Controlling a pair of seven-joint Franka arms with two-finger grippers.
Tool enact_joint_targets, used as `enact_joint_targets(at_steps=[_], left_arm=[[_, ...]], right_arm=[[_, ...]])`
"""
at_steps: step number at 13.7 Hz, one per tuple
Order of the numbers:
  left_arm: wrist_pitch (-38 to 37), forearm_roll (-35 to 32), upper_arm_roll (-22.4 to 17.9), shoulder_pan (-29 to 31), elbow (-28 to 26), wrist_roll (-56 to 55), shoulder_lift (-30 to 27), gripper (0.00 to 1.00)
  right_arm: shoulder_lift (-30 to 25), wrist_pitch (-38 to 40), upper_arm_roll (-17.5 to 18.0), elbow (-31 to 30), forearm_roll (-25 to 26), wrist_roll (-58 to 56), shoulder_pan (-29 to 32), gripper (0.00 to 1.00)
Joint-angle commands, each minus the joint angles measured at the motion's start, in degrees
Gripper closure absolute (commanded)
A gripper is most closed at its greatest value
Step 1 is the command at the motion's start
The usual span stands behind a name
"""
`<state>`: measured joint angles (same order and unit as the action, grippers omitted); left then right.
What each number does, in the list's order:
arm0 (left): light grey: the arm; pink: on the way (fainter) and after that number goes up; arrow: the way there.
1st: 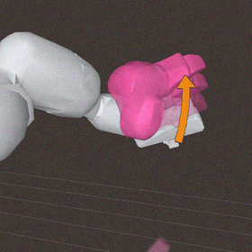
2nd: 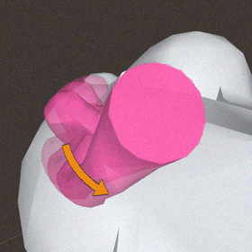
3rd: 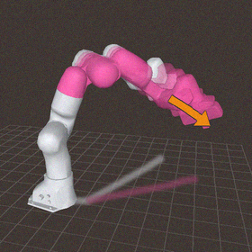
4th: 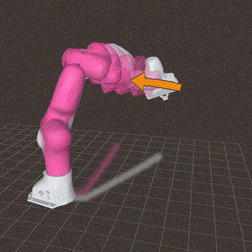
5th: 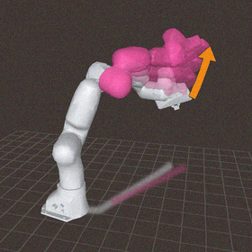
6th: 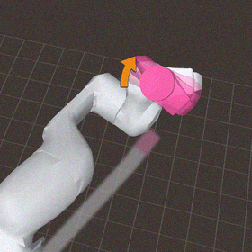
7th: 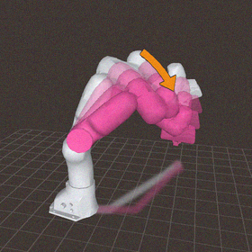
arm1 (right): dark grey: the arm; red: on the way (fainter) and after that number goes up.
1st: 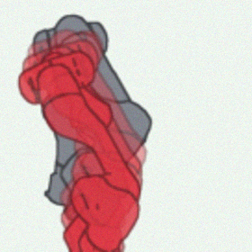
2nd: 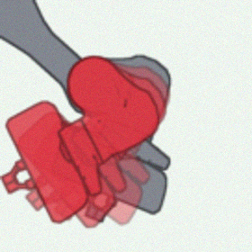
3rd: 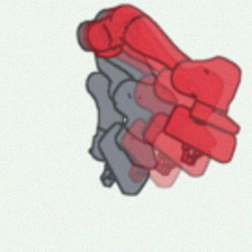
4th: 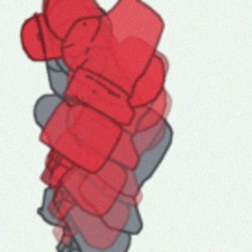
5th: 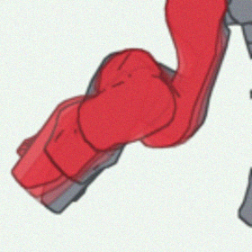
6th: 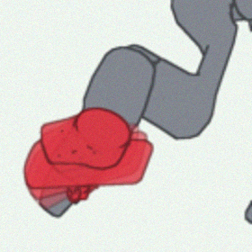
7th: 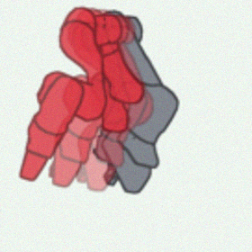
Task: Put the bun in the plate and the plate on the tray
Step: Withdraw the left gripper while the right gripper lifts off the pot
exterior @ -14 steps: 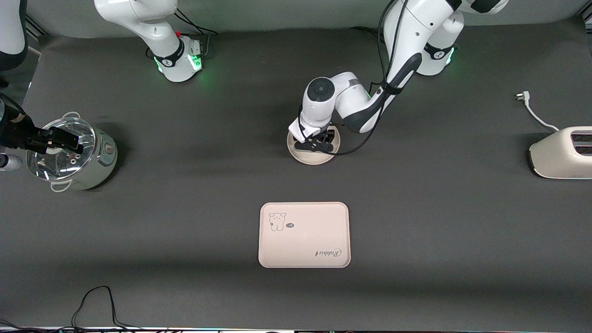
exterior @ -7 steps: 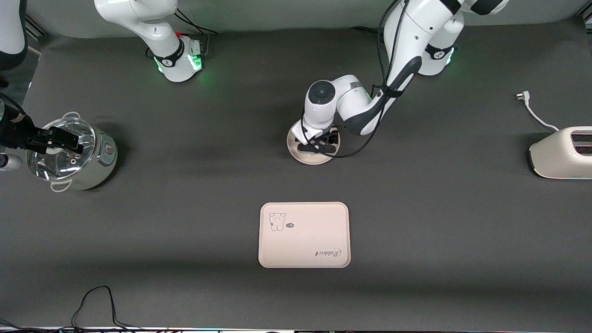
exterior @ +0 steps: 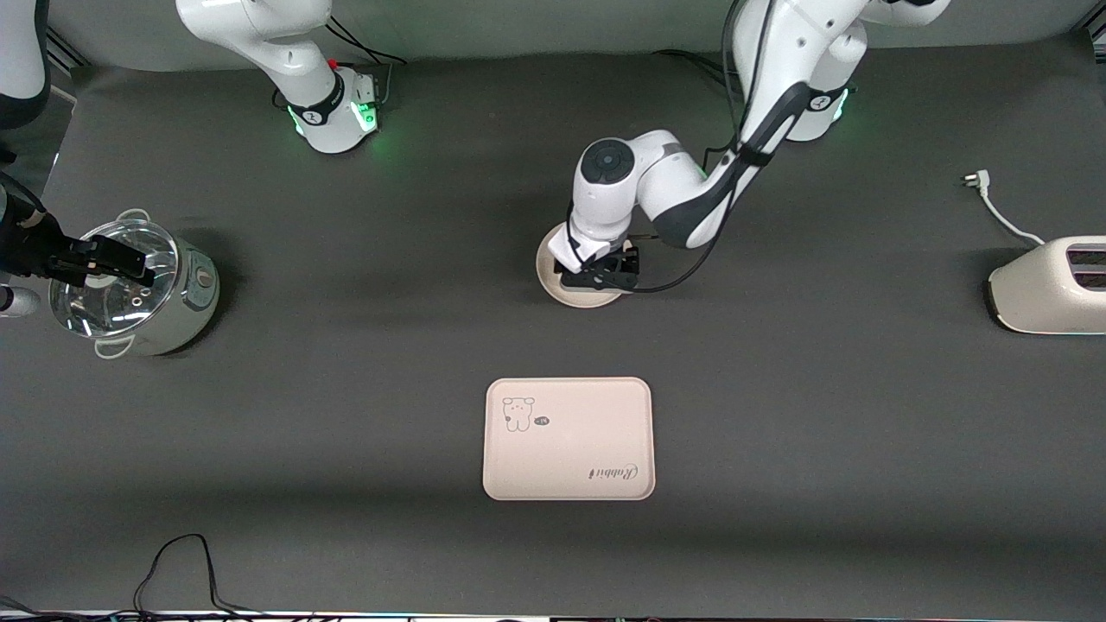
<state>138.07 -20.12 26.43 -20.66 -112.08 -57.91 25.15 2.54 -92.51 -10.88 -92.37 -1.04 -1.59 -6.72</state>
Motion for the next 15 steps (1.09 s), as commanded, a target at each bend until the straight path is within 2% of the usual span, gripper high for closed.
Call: enact_joint_targets(at_steps=[1,2,3,5,8,10,13,15], left_arm=[[-5.3,8.1,-0.1,6.0,-0.9,12.3,-9.3,0.00],[-8.1,13.6,-0.9,8.8,0.5,18.6,-11.4,0.00],[-12.5,17.1,-4.0,9.3,3.2,24.5,-12.7,0.00],[-22.3,19.3,-10.0,10.5,10.0,34.7,-13.6,0.00],[-30.5,23.6,-14.8,13.9,14.8,37.7,-17.1,0.00],[-33.7,23.4,-20.1,14.7,15.0,40.6,-21.1,0.00],[-38.5,18.9,-25.6,17.0,15.3,60.7,-25.3,0.00],[-43.8,19.4,-28.7,17.3,15.8,66.2,-27.3,0.00]], right_arm=[[-1.8,-1.2,0.2,-1.8,1.3,-1.0,0.1,0.00],[-1.8,-1.2,0.2,-1.8,1.3,-0.9,0.1,0.00],[-1.8,-1.2,0.2,-1.8,1.3,-1.0,0.1,0.00],[-1.8,-1.1,0.2,-1.8,1.3,-0.9,0.1,0.00],[-3.2,-0.7,0.4,-3.0,1.2,-0.7,-0.3,0.00],[-7.2,-1.7,0.4,-7.4,1.1,0.5,-3.3,0.00],[-11.1,-2.9,0.4,-11.9,1.1,10.4,-11.4,0.00],[-12.6,-4.2,0.8,-14.1,1.1,17.8,-17.2,0.00]])
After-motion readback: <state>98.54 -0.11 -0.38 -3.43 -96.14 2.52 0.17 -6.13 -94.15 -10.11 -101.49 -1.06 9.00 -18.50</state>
